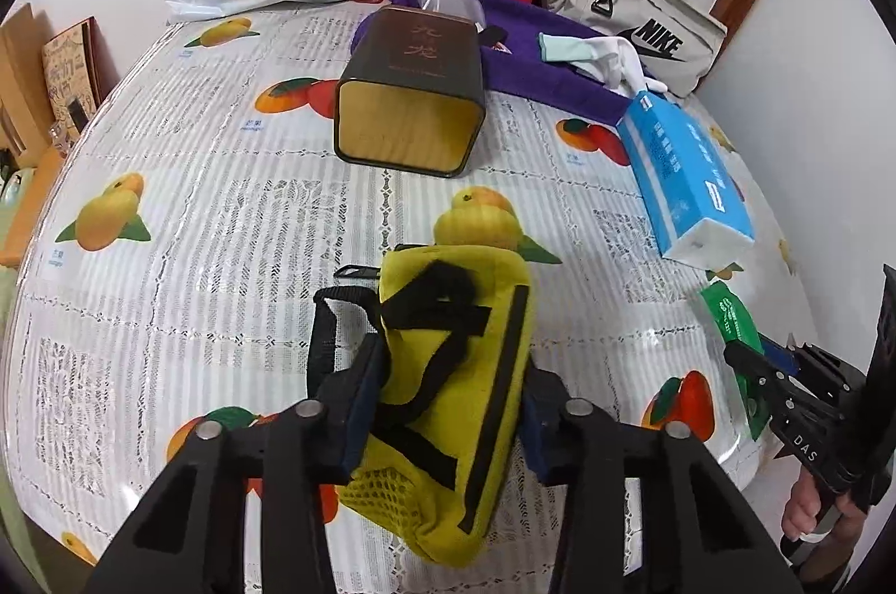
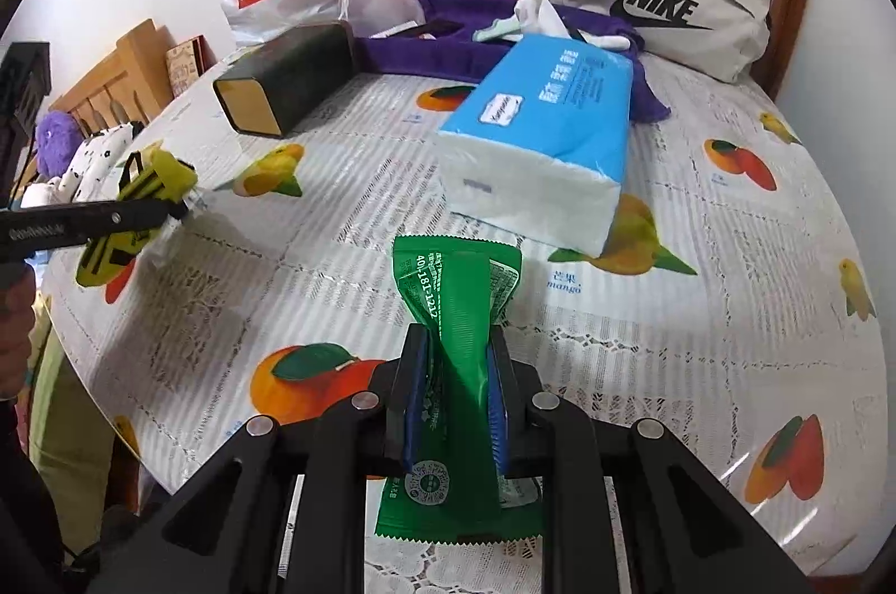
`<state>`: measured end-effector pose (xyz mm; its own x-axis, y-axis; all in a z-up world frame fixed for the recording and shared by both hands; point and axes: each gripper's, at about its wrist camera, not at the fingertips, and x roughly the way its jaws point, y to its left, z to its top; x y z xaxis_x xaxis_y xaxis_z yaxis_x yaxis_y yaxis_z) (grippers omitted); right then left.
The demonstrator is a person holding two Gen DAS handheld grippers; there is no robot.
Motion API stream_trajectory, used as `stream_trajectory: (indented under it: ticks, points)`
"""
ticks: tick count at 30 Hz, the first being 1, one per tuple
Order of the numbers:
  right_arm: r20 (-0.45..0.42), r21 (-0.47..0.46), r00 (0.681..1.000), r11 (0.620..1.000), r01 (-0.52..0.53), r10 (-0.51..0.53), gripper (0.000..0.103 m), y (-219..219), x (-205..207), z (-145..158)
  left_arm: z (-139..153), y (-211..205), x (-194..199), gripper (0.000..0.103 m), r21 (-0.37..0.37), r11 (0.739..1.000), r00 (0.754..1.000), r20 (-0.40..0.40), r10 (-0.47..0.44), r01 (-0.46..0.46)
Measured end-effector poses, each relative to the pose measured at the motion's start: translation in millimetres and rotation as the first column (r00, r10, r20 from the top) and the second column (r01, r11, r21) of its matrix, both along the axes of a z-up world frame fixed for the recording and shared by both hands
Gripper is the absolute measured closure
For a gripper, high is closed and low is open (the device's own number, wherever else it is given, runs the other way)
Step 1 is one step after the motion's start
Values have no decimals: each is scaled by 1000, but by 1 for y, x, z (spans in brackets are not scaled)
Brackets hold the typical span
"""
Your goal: Organize soft objects
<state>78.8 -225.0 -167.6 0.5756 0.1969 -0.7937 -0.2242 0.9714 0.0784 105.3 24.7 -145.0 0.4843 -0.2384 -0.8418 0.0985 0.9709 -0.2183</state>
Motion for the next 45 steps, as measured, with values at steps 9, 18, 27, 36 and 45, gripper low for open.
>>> stream_trajectory:
  ticks: [9, 18, 27, 36, 45]
  points:
    - [-4, -16, 1000, 1000, -6, 6, 83, 0, 1, 4, -2, 4, 3, 86, -32, 999, 1000, -20, -10, 9]
    - [-9, -22, 1000, 1000, -10, 9, 83, 1, 0, 9, 10, 5, 5, 95, -28, 999, 1000, 4, -23, 24]
    - [31, 15, 999, 999, -37, 37, 83, -2, 3, 38, 44, 1, 13, 95, -47, 998, 998, 55, -33, 36]
    - [125, 29, 991, 998, -48, 44, 83, -6, 53, 86, 81, -3, 68, 95, -35, 999, 994, 101, -38, 42]
    - [159, 15, 987, 999, -38, 35, 83, -14, 139, 103, 96, -23, 154, 95, -31, 996, 992, 100, -80, 83]
